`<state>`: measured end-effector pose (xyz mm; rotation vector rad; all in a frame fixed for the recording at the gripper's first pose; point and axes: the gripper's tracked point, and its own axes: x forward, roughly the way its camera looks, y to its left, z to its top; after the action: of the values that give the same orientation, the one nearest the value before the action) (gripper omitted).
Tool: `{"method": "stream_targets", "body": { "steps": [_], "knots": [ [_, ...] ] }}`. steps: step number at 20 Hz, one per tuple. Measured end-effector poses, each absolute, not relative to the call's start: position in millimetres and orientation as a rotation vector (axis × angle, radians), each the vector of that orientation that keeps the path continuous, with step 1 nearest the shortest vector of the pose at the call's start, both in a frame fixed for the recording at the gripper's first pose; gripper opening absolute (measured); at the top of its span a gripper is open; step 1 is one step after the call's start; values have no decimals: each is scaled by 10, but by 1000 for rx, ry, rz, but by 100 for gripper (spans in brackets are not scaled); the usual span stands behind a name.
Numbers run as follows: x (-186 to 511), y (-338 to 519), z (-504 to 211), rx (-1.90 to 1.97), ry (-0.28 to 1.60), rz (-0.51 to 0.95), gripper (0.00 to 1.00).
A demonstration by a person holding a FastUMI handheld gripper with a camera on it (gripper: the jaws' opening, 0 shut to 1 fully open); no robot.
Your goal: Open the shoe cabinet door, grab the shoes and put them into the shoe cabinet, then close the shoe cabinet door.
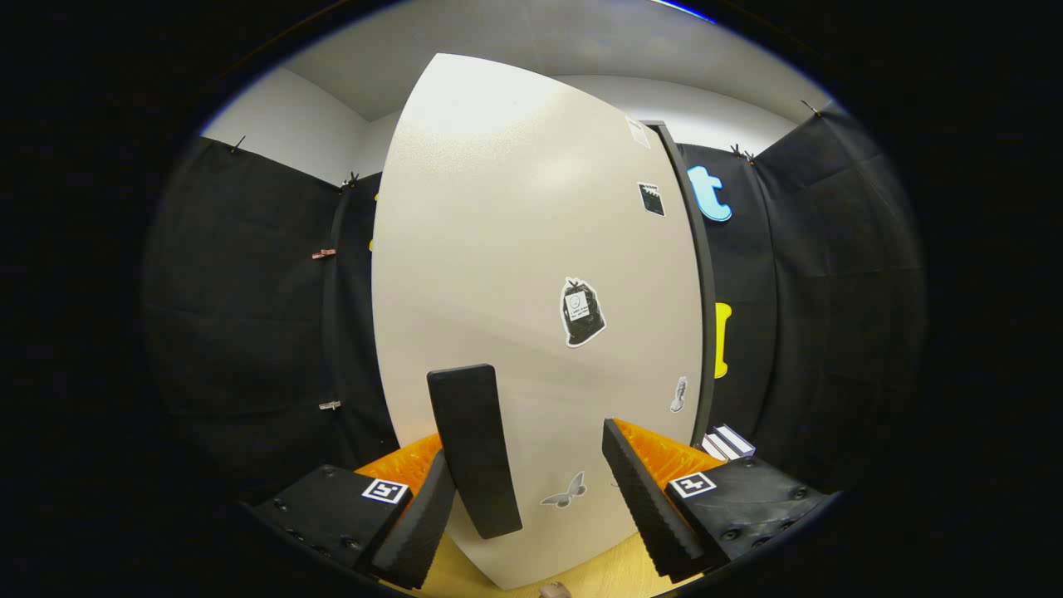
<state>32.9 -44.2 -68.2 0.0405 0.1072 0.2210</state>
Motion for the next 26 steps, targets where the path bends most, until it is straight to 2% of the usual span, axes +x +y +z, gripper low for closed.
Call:
{"method": "stream_targets", "body": {
  "steps": [16,26],
  "knots": [
    [627,99,-823,27,119,333,99],
    [514,144,-716,16,90,326,99]
  ]
}}
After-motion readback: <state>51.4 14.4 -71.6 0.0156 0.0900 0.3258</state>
